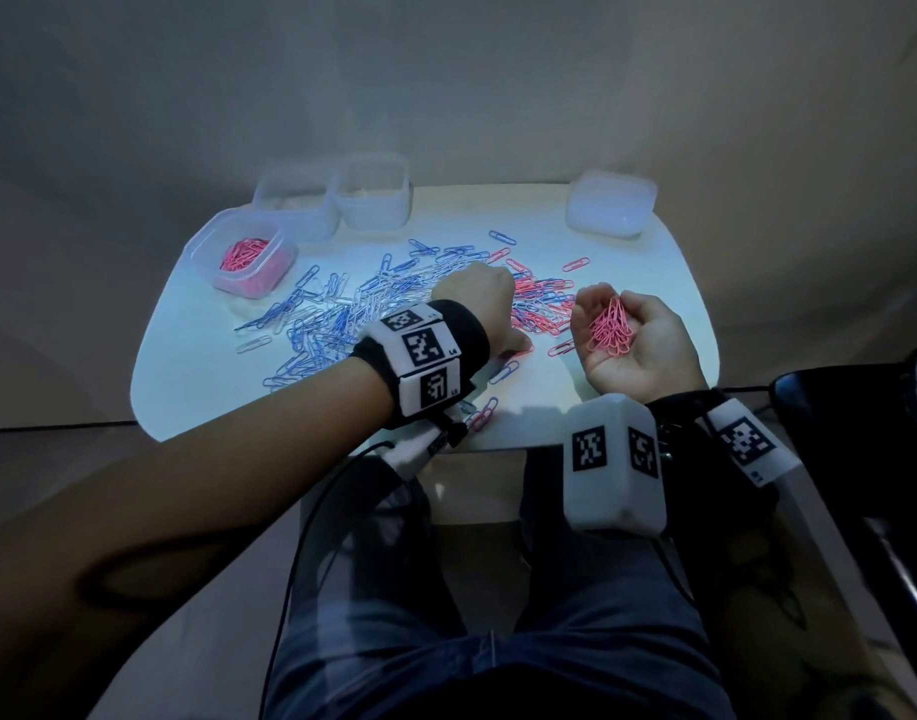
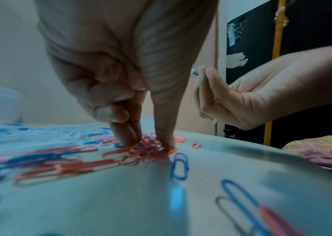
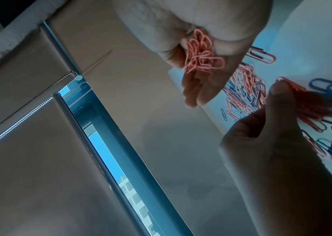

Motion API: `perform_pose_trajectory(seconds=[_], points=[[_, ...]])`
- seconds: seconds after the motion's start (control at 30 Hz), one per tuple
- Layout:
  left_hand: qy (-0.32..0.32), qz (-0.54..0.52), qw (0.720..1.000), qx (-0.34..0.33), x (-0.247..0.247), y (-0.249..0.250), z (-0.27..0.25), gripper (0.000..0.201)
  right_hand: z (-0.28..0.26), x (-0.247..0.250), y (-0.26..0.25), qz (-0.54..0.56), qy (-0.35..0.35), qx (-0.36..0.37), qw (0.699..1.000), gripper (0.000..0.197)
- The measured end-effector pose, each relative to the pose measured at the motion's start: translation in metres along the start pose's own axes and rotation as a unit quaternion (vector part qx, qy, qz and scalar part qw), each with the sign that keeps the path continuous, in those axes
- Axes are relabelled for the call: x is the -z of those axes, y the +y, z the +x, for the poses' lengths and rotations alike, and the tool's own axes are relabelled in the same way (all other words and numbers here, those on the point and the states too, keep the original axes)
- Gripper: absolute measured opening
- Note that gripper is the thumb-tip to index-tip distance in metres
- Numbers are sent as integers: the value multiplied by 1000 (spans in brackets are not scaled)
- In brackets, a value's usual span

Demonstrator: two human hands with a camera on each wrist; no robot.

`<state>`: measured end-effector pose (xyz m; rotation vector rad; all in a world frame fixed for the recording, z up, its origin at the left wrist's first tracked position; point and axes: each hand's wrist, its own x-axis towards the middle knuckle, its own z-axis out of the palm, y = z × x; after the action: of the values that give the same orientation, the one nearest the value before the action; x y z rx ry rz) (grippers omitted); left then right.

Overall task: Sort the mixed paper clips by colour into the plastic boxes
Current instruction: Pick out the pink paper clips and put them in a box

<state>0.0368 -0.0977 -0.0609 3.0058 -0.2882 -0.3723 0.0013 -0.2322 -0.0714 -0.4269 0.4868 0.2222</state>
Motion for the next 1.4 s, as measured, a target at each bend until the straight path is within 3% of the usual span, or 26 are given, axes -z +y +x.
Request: perform_pose_trajectory(seconds=[0.4, 0.6, 0.73, 0.87, 1.0, 1.13, 1.27, 1.4], points=[[-25, -160, 987, 8, 8, -10, 6, 9, 2, 5, 1, -13, 9, 0, 1000, 40], [-79, -411, 908, 17, 33, -33, -2, 10, 8, -1, 14, -37, 3, -15, 999, 38], [-98, -466, 879, -21, 41, -24, -12, 10, 9, -12, 30, -59, -30, -53, 996, 35], [-93, -443, 890, -56, 41, -13, -17, 5, 6, -18, 39, -59, -42, -69, 995, 30], [-59, -458, 885, -55, 51, -17, -18, 5, 2, -8, 32, -7, -35, -74, 997, 36], [16, -380, 925, -13, 47, -31, -12, 19, -2, 7, 13, -29, -46, -75, 996, 42], [-79, -207, 974, -36, 27, -33, -12, 24, -2, 15, -7, -29, -20, -37, 999, 62], [-80, -121, 988, -56, 15, -26, -13, 24, -6, 14, -14, -30, -8, -22, 999, 53]])
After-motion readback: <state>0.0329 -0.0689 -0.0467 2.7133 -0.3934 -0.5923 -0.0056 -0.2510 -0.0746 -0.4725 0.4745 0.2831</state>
